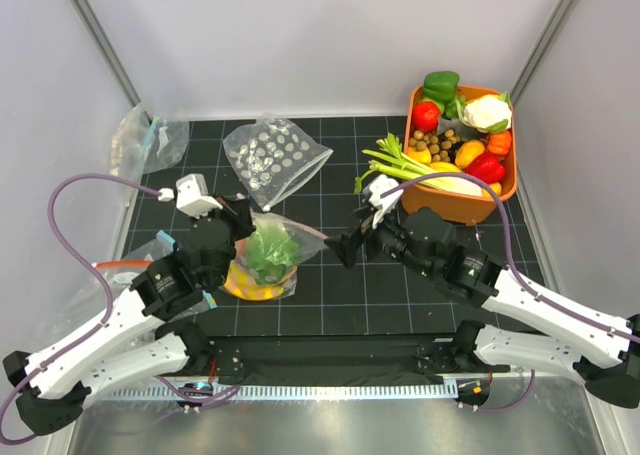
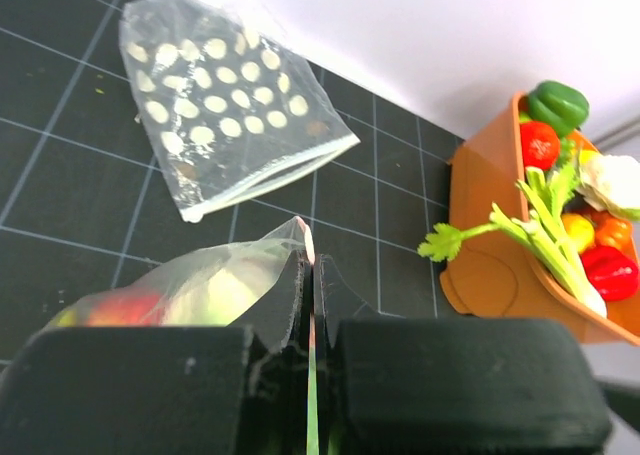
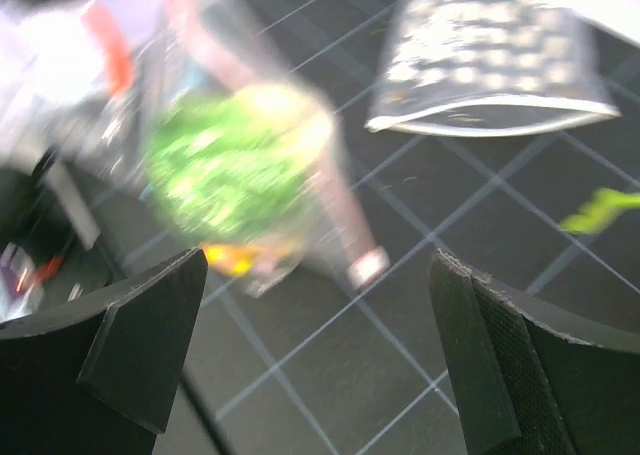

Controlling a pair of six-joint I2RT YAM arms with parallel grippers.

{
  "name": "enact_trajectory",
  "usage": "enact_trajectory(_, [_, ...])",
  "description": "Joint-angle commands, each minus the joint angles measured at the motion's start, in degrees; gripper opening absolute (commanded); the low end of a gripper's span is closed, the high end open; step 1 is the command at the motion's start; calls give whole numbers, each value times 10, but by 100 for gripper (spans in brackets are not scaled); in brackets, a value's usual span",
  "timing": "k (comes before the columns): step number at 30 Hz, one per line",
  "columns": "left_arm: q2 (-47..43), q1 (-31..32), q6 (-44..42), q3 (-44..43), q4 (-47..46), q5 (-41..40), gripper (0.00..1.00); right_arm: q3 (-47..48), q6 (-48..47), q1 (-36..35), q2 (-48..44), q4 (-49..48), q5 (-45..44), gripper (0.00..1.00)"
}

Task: Place the food in the zip-top bag and seal the zipper
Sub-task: Place the zipper food storage bag at the center of the board.

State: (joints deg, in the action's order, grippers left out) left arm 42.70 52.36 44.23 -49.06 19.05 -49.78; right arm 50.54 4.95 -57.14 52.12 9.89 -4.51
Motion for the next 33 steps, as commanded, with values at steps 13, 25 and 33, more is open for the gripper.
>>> enact_trajectory(13, [189, -2, 78, -77, -130, 97, 0, -73, 36, 2, -119, -139, -428, 100])
enact_trajectory(25, [399, -2, 118, -302, -132, 90, 1, -98, 37, 6, -153, -155, -501, 100])
enact_trajectory(33, [404, -2, 53, -320, -118, 64, 100, -98, 46, 7, -151, -146, -509, 100])
